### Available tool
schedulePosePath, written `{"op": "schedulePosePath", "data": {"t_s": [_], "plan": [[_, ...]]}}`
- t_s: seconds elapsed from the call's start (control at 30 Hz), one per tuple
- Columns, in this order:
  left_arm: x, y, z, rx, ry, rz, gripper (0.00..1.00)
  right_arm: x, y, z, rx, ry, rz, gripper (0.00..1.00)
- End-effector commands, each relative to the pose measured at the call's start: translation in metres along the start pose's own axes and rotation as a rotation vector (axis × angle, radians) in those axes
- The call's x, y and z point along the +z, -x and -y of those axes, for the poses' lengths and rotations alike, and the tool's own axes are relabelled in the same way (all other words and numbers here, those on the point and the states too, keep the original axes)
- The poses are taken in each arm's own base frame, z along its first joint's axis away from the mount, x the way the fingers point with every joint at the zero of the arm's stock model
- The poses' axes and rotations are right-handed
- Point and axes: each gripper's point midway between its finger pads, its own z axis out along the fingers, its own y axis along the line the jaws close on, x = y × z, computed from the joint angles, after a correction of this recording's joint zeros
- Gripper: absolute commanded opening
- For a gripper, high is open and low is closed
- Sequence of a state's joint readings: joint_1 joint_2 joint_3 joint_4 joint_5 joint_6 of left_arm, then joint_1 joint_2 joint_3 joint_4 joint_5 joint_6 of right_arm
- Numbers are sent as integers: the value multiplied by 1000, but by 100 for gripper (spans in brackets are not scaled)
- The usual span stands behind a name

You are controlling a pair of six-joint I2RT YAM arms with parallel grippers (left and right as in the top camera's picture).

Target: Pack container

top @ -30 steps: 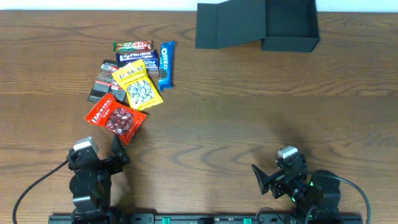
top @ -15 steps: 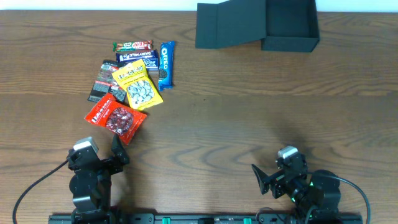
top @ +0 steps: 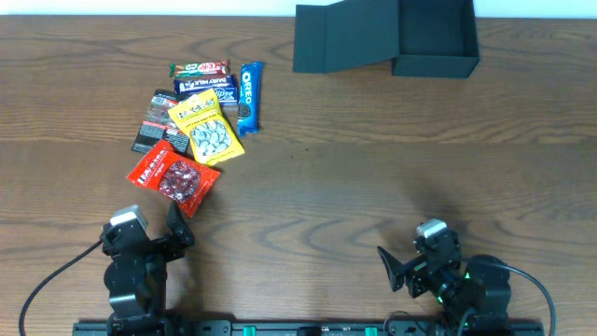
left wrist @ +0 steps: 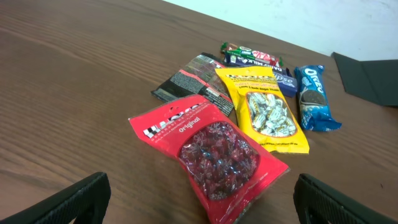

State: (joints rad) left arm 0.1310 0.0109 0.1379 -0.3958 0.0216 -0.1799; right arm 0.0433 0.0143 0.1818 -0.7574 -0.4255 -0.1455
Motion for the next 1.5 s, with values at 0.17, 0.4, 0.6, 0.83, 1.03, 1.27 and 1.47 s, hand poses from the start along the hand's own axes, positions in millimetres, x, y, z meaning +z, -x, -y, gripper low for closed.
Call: {"op": "schedulePosePath", "data": {"t_s": [0.17, 0.4, 0.6, 0.83, 1.03, 1.27, 1.47], "plan": [[3, -8, -5, -2, 20, -15, 95, 0, 0, -1, 3, 3, 5, 99], [3, -8, -5, -2, 19, -15, 95, 0, 0, -1, 2, 3, 4, 99], [3, -8, -5, -2, 20, -15, 95, 0, 0, 5, 0, -34, 4, 99], [3, -8, -5, -2, 20, -15, 95, -2, 31, 9, 196, -37, 131, 99], [3, -8, -5, -2, 20, -15, 95, -2, 33, 3, 859, 46, 133, 99], [3, -8, -5, -2, 19, -14, 95, -6, 56, 4, 782, 76, 221, 99], [3, -8, -5, -2, 20, -15, 95, -8, 82, 8, 632, 46, 233, 99]]}}
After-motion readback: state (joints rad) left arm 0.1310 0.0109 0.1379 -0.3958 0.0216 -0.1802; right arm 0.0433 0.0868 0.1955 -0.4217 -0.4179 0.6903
